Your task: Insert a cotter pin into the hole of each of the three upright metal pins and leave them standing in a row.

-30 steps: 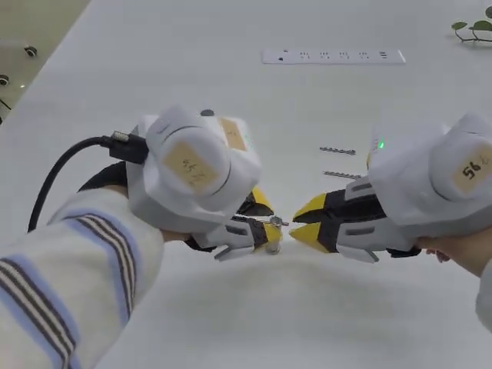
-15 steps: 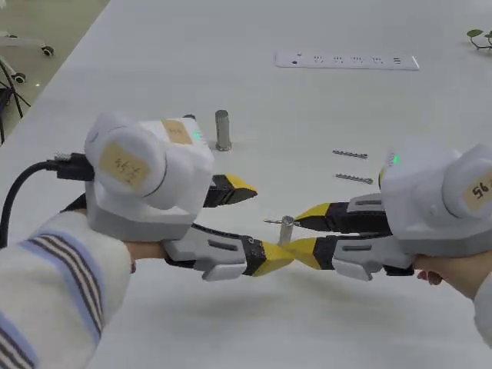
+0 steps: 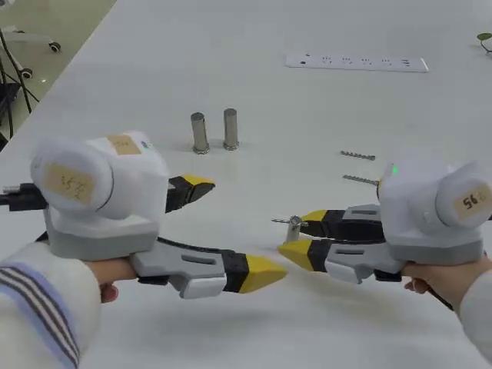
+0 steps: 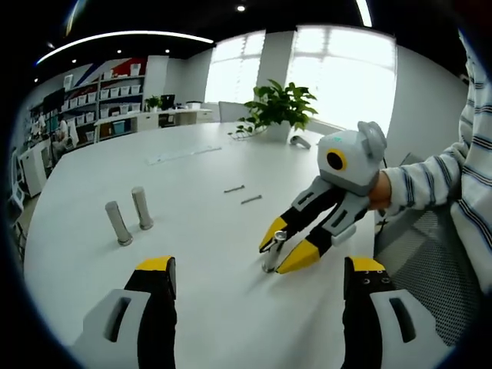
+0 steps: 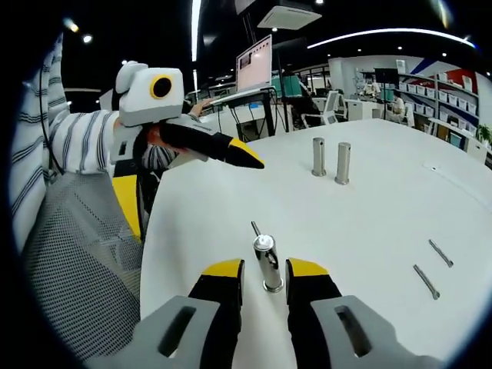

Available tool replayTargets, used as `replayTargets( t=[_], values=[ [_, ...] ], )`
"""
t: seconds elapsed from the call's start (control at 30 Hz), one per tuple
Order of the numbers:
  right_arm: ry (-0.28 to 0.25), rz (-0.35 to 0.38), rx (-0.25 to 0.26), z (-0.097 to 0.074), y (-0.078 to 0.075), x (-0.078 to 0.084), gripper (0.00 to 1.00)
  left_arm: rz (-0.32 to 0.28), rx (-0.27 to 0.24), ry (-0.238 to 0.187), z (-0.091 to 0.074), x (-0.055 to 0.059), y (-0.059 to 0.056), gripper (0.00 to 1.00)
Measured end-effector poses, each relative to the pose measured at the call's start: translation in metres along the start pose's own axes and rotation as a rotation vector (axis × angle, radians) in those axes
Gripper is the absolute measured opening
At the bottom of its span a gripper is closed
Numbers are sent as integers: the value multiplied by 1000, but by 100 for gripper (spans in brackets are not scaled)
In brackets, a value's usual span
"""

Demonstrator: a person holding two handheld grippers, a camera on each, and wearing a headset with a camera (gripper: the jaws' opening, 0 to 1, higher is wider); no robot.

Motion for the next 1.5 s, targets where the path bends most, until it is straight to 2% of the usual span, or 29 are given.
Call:
replayTargets(
  t=[0.13, 0.23, 0.33, 0.47, 0.6, 0.73, 0.83, 0.97, 1.13, 1.5],
  values=[
    [8, -25, -1, 3, -1, -1, 17, 14, 1, 5, -1, 1, -2, 97],
    [15, -27, -4, 4, -1, -1, 12, 29, 8, 13, -1, 2, -3, 97],
    [40, -71, 3, 3, -3, -1, 7, 60, 27, 27, -1, 5, -7, 99],
    [46, -86, -3, 4, -4, -2, 5, 69, 55, 43, 0, 7, -14, 99],
    [66, -146, -19, 4, -4, -4, 4, 62, 67, 53, -1, 10, -15, 99],
    [95, -207, -32, 8, -5, -9, 4, 59, 75, 74, -2, 14, -14, 99],
    [71, -220, -42, 13, -8, -19, 4, 58, 66, 80, -5, 16, -10, 99],
    [39, -226, -45, 23, -12, -34, 4, 40, 46, 66, -10, 17, -4, 99],
    [33, -245, -58, 37, -13, -45, 4, 31, 19, 68, -16, 18, 2, 99],
    [36, -251, -90, 60, -6, -50, 4, 12, -11, 79, -23, 24, 7, 99]
  ],
)
Point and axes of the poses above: the centre of the closed fingertips' face, and the gripper's own axes: z roughly forward along the fingers, y roughly to its left, x roughly out of its underside, the point moved 8 cm from there along -z, roughly backward along the fingers, and after that the axes turned 1 degree about x, right-handed, at the moved point
